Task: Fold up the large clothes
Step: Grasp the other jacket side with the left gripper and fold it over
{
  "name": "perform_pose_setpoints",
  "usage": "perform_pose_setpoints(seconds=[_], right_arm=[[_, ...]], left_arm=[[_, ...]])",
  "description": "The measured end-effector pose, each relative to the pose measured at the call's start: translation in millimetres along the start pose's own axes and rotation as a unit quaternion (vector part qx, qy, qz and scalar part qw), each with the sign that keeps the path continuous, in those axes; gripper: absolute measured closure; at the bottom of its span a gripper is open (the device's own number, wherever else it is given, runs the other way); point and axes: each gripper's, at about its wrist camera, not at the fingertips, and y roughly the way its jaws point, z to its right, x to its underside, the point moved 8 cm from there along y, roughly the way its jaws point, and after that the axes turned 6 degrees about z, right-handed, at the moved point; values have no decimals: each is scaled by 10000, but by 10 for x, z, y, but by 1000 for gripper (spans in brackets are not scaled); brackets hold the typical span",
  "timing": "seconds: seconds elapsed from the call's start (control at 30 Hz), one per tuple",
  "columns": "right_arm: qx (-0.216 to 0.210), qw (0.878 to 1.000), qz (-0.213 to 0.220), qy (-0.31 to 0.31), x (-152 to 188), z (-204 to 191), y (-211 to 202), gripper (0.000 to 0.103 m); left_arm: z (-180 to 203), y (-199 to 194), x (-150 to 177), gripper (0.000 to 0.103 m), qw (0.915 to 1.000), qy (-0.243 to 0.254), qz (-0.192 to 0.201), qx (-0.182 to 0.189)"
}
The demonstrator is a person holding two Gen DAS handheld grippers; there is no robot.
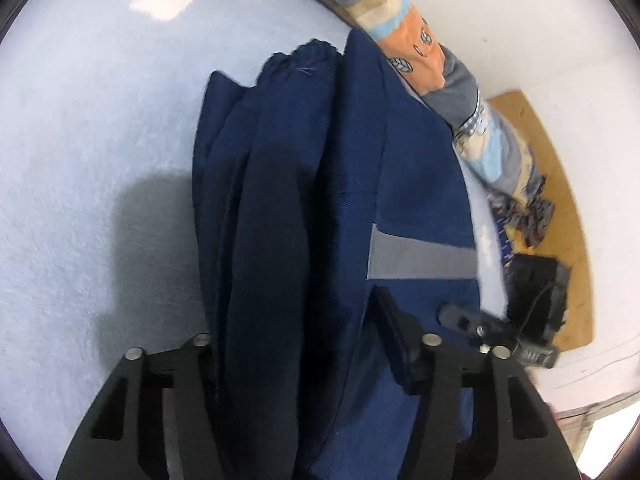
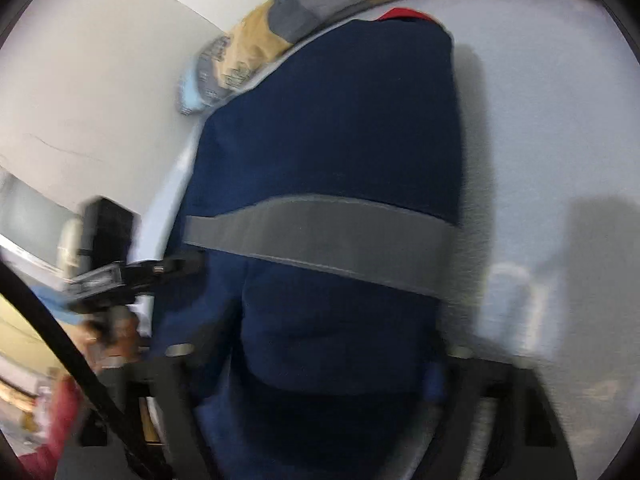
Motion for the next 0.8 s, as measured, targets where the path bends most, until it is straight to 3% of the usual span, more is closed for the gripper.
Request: perform_pose_setpoints(seconds=[0.07, 0.17, 0.47, 0.7, 0.8], right_arm=[[107, 9998, 162, -107, -19, -67, -115, 53], [324, 9983, 249, -425, -12, -218, -282, 61], [546, 9965, 470, -427, 169, -336, -987, 63], [723, 9933, 740, -518, 462, -327, -1655, 63], [854, 9924, 727, -496, 677, -190, -1797, 63]], left_arm=[[159, -25, -4, 60, 9993, 307, 106, -188], [301, -108, -6, 72, 9984, 443, 227, -255], [961, -237, 355, 75, 9966, 803, 153, -92], [1596, -329, 903, 75, 9920, 1237, 223, 144], [1691, -260, 1203, 75, 9900, 1399, 205, 21]])
